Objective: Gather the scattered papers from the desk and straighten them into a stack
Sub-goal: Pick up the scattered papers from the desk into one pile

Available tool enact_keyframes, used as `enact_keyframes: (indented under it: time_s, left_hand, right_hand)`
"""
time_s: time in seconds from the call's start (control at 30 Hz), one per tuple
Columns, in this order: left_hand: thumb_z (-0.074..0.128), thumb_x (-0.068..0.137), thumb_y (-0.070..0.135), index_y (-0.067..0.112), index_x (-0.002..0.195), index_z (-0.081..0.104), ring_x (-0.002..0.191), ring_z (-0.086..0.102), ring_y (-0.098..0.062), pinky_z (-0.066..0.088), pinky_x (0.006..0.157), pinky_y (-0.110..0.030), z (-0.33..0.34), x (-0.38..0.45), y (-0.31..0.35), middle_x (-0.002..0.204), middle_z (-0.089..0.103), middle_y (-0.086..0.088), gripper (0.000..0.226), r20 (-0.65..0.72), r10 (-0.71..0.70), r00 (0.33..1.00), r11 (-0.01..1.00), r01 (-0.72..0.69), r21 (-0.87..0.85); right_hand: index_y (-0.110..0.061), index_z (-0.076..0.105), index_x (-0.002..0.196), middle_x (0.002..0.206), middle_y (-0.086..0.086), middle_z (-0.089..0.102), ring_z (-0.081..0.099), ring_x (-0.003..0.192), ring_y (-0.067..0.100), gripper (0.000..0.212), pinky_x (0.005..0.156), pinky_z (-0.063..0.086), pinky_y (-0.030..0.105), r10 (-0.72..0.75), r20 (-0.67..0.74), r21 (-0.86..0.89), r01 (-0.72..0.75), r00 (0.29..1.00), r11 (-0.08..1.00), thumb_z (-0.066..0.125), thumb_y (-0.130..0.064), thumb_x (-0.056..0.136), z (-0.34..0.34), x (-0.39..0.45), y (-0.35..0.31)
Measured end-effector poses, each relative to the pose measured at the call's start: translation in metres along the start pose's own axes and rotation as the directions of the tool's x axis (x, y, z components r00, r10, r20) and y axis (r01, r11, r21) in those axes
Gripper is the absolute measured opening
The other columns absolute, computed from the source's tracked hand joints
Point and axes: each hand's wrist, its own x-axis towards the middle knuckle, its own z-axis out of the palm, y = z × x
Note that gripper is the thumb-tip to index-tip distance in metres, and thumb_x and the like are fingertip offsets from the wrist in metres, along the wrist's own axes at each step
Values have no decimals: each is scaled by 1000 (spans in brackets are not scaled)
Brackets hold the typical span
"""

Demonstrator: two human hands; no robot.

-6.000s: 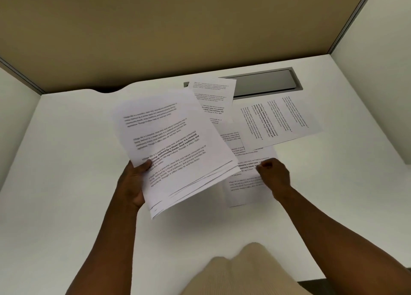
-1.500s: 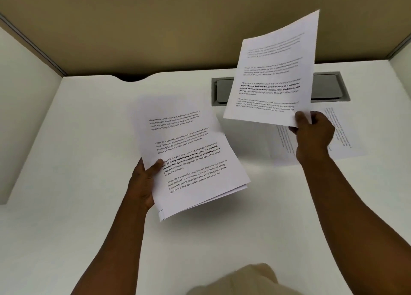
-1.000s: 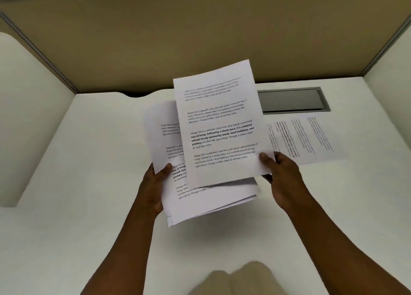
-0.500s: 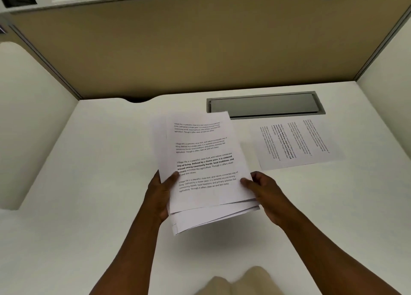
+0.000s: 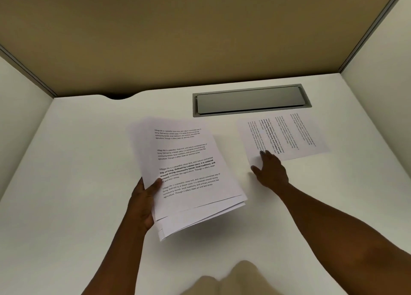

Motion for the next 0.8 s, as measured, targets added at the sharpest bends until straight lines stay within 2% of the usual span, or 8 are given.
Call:
enact_keyframes:
  time_s: [0.13, 0.27, 0.33, 0.47, 0.53, 0.63, 0.73, 0.8]
  left_hand:
    - [57, 93, 4, 21, 135, 54, 118, 61, -36, 44, 100, -60, -2, 4, 2, 129, 66, -9, 45, 1, 7, 1000, 1000, -7, 6]
    - [56, 93, 3, 19, 135, 54, 118, 61, -36, 43, 102, -61, 0, 7, 4, 128, 66, -10, 45, -12, 6, 1000, 1000, -6, -7]
    - [56, 93, 3, 19, 135, 54, 119, 60, -37, 42, 102, -62, 0, 8, 5, 129, 65, -10, 45, -9, 3, 1000, 1000, -3, -8]
    - [57, 92, 3, 20, 134, 54, 119, 60, -37, 42, 101, -63, 2, 8, 4, 128, 66, -11, 46, 1, -5, 1000, 1000, 5, -7]
    - [58, 92, 3, 20, 133, 55, 118, 61, -37, 42, 101, -62, 3, 6, 3, 128, 66, -10, 45, 1, -5, 1000, 1000, 5, -5]
    - [59, 90, 4, 20, 133, 55, 119, 60, -38, 42, 102, -61, 5, 2, 2, 130, 64, -12, 46, 10, 1, 1000, 1000, -1, -19]
    - [59, 89, 5, 18, 134, 54, 119, 60, -37, 42, 102, -61, 8, -3, 2, 129, 65, -12, 47, 27, 0, 1000, 999, 1, -45]
    - [60, 88, 7, 17, 135, 53, 118, 61, -37, 43, 101, -61, 9, -8, 1, 129, 65, -12, 49, 48, 9, 999, 999, -7, -47]
  right_hand:
    - [-16, 17, 152, 162, 5, 13, 13, 149, 27, 68, 119, 18, 42, -118, 149, -260, 154, 982, 953, 33, -52, 98, 9, 6, 6]
    - [-20, 24, 151, 162, 2, 17, 16, 148, 23, 62, 119, 15, 40, -179, 88, -264, 197, 980, 944, 31, -52, 98, 23, -5, 21]
    - [-20, 36, 147, 158, 1, 27, 22, 147, 21, 58, 118, 17, 39, -195, 27, -195, 197, 980, 961, 33, -51, 98, 28, -16, 32]
    - [-17, 70, 113, 132, 3, 62, 52, 128, 25, 55, 105, 39, 40, -258, -170, -130, 238, 951, 963, 34, -53, 90, 36, -49, 56]
    - [-15, 75, 99, 116, 3, 71, 61, 117, 27, 50, 99, 42, 39, -234, -251, -92, 217, 939, 972, 42, -50, 87, 37, -65, 67]
    - [-9, 77, 94, 90, 6, 76, 69, 94, 29, 47, 85, 50, 41, -230, -328, -90, 212, 916, 973, 50, -47, 85, 31, -81, 82]
    - [-12, 75, 76, 69, 5, 71, 65, 77, 28, 32, 68, 52, 38, -66, -384, 14, 77, 921, 997, 64, -41, 85, 18, -90, 92]
    - [-12, 67, 75, 74, 8, 66, 58, 83, 33, 24, 69, 50, 40, 154, -393, 111, -119, 906, 987, 73, -34, 81, 11, -94, 92]
